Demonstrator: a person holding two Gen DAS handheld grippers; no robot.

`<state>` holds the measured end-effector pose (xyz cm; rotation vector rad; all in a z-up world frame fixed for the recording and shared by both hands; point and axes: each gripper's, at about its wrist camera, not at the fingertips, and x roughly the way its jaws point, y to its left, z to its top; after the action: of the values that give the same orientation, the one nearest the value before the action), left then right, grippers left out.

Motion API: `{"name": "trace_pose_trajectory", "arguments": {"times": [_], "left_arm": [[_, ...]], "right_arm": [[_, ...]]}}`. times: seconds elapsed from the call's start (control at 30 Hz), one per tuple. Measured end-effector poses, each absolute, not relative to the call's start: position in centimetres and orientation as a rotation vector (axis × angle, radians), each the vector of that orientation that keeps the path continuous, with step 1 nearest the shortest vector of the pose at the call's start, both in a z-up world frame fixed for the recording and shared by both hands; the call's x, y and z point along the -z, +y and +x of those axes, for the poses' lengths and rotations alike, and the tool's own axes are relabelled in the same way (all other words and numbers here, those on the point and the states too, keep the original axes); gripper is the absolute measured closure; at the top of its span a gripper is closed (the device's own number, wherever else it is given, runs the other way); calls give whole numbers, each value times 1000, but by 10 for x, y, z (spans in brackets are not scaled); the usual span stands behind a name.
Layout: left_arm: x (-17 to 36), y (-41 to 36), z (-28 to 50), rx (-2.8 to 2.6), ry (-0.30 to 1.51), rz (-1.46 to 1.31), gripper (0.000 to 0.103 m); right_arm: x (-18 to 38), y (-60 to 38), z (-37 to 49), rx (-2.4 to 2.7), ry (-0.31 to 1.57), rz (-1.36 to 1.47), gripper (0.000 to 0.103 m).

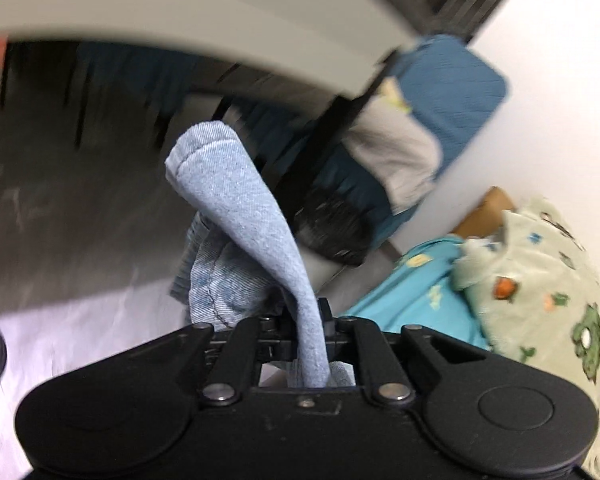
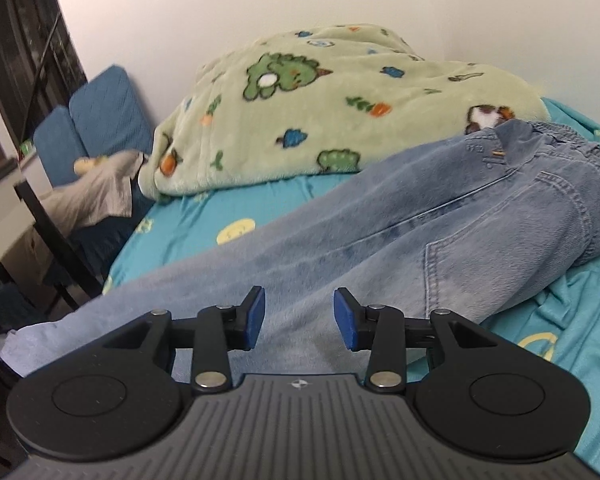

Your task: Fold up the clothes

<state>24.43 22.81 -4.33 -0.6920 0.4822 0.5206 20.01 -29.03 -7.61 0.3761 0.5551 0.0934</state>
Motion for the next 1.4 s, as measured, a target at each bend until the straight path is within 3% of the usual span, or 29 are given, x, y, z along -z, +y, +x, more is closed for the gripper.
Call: {"name": "trace_pose_trajectory", "arguments": {"times": [0.2, 0.43, 0.8, 1.07, 1.23, 1.3, 1.4], "left_arm": [[-9, 151, 260, -430, 426, -493, 97], [-27, 44, 273, -260, 417, -276, 98], [35, -90, 278, -14, 526, -76, 98], [100, -141, 277, 75, 661, 78, 96], [117, -148, 269, 118, 681, 127, 87], [116, -150, 262, 158, 678, 146, 66], [113, -150, 250, 200, 675, 149, 56]], "right_arm": [[62, -310, 191, -79, 519, 427, 62], [52, -330, 185, -30, 498, 435, 62], [49, -362, 179, 13, 470, 534, 62], [53, -366, 181, 17, 485, 557, 62], [57, -368, 183, 14, 489, 560, 62], [59, -368, 183, 9, 487, 559, 62], [59, -369, 182, 3, 477, 557, 62]]}}
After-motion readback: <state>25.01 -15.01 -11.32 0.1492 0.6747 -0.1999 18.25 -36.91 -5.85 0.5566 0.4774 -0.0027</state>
